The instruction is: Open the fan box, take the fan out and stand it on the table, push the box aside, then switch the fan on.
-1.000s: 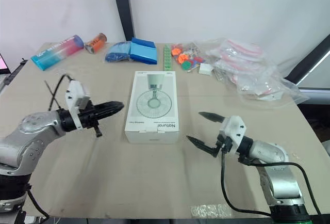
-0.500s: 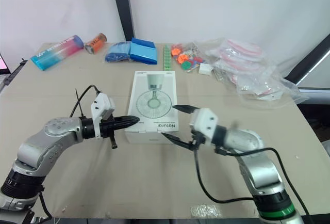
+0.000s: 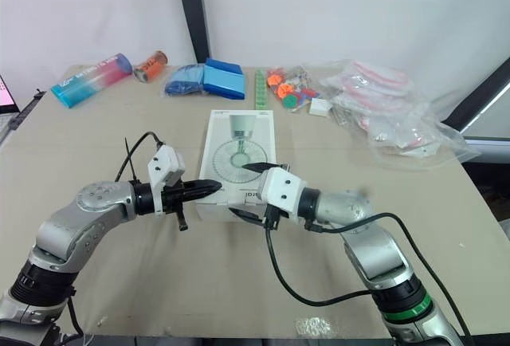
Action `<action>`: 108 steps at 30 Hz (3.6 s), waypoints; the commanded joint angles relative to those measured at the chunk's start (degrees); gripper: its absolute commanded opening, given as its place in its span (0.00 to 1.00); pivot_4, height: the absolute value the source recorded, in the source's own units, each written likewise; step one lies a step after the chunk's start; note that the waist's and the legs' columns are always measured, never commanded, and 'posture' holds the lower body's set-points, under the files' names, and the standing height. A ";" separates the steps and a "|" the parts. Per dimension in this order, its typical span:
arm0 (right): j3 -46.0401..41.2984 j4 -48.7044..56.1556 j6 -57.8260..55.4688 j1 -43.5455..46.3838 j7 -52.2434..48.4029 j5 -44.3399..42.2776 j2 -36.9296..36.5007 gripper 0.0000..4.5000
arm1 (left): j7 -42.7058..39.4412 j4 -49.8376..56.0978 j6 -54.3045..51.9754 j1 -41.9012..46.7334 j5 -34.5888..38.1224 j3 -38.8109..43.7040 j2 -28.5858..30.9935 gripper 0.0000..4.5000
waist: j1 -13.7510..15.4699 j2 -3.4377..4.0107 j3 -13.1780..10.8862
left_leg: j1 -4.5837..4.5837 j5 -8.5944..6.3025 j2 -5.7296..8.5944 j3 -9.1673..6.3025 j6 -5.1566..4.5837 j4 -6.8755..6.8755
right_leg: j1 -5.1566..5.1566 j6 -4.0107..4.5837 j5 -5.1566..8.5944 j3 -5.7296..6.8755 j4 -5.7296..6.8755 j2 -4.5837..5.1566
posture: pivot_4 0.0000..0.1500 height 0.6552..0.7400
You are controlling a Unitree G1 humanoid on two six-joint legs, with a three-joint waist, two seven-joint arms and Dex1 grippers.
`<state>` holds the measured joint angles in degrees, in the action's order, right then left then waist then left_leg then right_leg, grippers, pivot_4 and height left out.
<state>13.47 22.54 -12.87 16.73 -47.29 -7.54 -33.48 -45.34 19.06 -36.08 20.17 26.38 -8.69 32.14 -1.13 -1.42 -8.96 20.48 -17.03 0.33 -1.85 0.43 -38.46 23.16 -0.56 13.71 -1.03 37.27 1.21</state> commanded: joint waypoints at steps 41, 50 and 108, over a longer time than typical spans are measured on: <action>-8.83 6.49 -0.68 -6.58 -6.30 -11.21 -4.30 1.00 | 1.10 -3.54 0.67 -0.27 -4.05 -1.03 -0.90 0.01 | -0.03 -0.01 0.03 | -0.09 0.01 -0.01 0.01 0.00 0.00 | -0.07 -0.01 -0.01 -0.01 0.02 -0.01 | 1.00 1.00; -7.66 8.54 0.19 -15.35 -11.83 -11.37 -10.46 1.00 | 1.23 -3.01 0.26 -0.56 -4.40 -0.88 -0.71 0.01 | -0.03 -0.01 0.03 | -0.17 0.01 -0.02 0.06 0.00 0.00 | -0.14 -0.08 0.04 -0.04 0.02 -0.03 | 1.00 1.00; -8.55 7.57 -10.34 -21.77 -3.67 -18.78 -2.88 1.00 | 2.79 -0.28 -2.93 -0.10 -3.04 -0.75 -2.19 0.01 | -0.06 -0.11 0.15 | -0.22 0.00 -0.03 0.01 0.00 0.02 | -0.21 -0.44 0.29 -0.05 0.00 -0.04 | 1.00 1.00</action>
<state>5.60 27.12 -23.70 -4.86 -49.97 -24.56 -36.08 -42.71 19.13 -38.55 20.80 23.87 -8.56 29.98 -1.19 -1.53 -8.81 20.27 -17.02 0.30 -1.84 0.43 -38.44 22.94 -1.00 14.01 -1.08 37.27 1.18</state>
